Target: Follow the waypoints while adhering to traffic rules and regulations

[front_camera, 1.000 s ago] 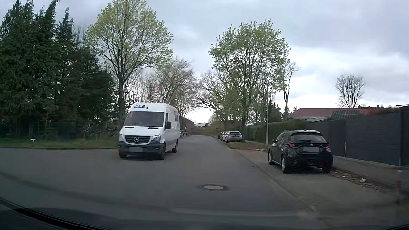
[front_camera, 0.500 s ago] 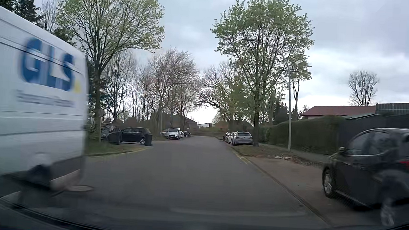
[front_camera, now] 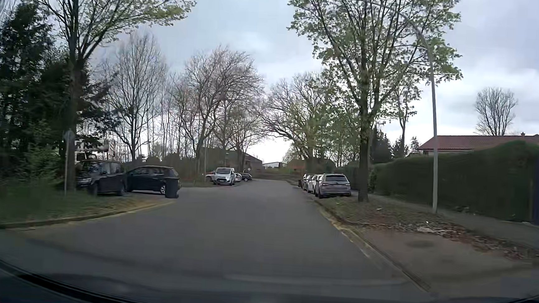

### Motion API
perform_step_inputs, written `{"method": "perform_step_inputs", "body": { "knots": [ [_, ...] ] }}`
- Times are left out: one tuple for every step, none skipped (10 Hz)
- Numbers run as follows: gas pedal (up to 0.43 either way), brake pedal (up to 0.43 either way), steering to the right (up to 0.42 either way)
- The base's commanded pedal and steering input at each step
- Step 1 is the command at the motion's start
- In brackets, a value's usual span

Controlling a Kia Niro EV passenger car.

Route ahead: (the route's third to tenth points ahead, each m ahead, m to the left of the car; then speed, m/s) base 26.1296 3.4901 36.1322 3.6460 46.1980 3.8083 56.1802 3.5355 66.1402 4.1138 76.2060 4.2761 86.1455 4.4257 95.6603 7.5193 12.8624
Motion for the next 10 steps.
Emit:
{"method": "perform_step_inputs", "body": {
  "knots": [
    [0.169, 0.000, -0.003],
    [0.157, 0.000, -0.003],
    [0.157, 0.000, -0.005],
    [0.157, 0.000, -0.006],
    [0.157, 0.000, -0.006],
    [0.157, 0.000, -0.006],
    [0.157, 0.000, -0.007],
    [0.157, 0.006, -0.007],
    [0.150, 0.000, -0.007],
    [0.150, 0.000, -0.007]
  ]
}}
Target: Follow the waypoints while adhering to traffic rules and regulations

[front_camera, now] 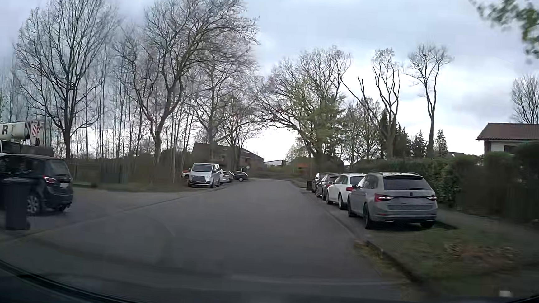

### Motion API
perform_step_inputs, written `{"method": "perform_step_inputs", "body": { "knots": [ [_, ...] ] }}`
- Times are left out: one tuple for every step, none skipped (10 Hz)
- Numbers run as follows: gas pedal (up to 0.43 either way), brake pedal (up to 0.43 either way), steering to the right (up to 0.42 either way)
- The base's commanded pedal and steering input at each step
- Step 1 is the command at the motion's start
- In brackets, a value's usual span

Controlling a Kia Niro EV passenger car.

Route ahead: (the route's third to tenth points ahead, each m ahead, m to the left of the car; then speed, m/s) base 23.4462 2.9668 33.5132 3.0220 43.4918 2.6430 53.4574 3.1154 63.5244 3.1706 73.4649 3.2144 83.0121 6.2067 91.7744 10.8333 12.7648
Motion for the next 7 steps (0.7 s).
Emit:
{"method": "perform_step_inputs", "body": {
  "knots": [
    [0.150, 0.000, -0.006],
    [0.150, 0.000, -0.005],
    [0.150, 0.000, -0.005],
    [0.150, 0.000, -0.005],
    [0.150, 0.000, -0.005],
    [0.150, 0.000, -0.005],
    [0.150, 0.000, -0.005]
  ]
}}
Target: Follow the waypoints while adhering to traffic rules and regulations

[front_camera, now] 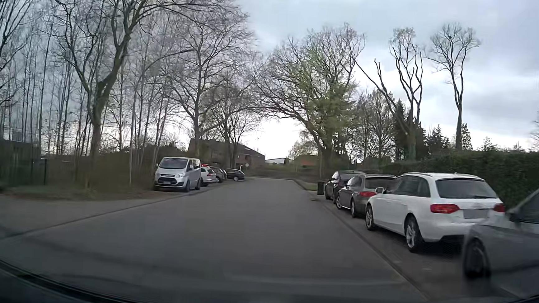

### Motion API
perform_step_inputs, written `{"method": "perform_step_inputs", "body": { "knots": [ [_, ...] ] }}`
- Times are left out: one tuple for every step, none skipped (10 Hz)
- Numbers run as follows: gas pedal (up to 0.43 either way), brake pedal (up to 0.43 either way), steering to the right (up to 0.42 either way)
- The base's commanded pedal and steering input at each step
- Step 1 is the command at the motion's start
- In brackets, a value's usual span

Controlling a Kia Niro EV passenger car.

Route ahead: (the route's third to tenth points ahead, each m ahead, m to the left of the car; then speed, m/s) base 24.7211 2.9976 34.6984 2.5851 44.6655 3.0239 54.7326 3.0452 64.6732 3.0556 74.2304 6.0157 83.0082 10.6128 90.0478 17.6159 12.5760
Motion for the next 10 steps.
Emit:
{"method": "perform_step_inputs", "body": {
  "knots": [
    [0.150, 0.000, -0.005],
    [0.150, 0.000, -0.005],
    [0.150, 0.000, -0.005],
    [0.150, 0.000, -0.005],
    [0.150, 0.000, -0.005],
    [0.150, 0.000, -0.004],
    [0.150, 0.000, -0.003],
    [0.150, 0.000, -0.001],
    [0.150, 0.000, 0.000],
    [0.138, 0.000, 0.001]
  ]
}}
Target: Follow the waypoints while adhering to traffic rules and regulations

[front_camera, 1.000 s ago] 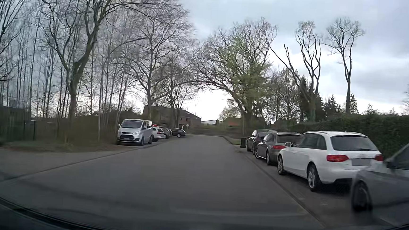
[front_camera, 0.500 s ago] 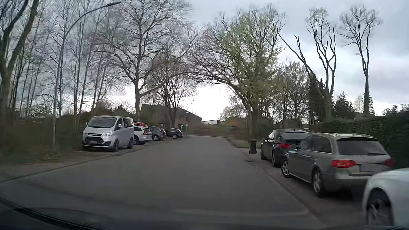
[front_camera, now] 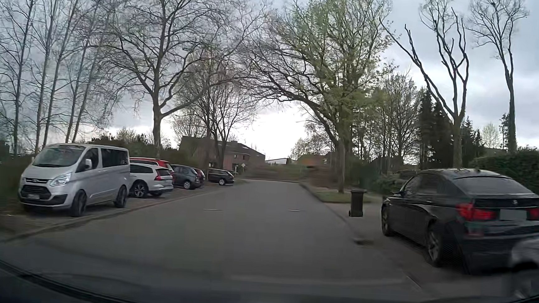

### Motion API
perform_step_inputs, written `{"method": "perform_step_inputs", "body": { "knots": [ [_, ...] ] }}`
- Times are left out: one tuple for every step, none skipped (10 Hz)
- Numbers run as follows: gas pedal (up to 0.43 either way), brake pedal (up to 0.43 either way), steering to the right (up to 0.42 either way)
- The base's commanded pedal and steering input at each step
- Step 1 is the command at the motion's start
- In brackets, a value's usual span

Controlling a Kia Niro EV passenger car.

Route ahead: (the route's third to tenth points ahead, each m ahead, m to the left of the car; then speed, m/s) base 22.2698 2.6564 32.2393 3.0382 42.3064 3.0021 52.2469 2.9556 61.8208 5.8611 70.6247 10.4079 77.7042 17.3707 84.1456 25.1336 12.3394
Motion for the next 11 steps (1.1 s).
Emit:
{"method": "perform_step_inputs", "body": {
  "knots": [
    [0.130, 0.000, 0.000],
    [0.118, 0.000, 0.001],
    [0.098, 0.000, 0.001],
    [0.098, 0.000, 0.001],
    [0.098, 0.000, 0.001],
    [0.098, 0.000, 0.001],
    [0.110, 0.000, 0.001],
    [0.110, 0.000, 0.001],
    [0.110, 0.000, 0.001],
    [0.110, 0.000, 0.001],
    [0.110, 0.000, 0.001]
  ]
}}
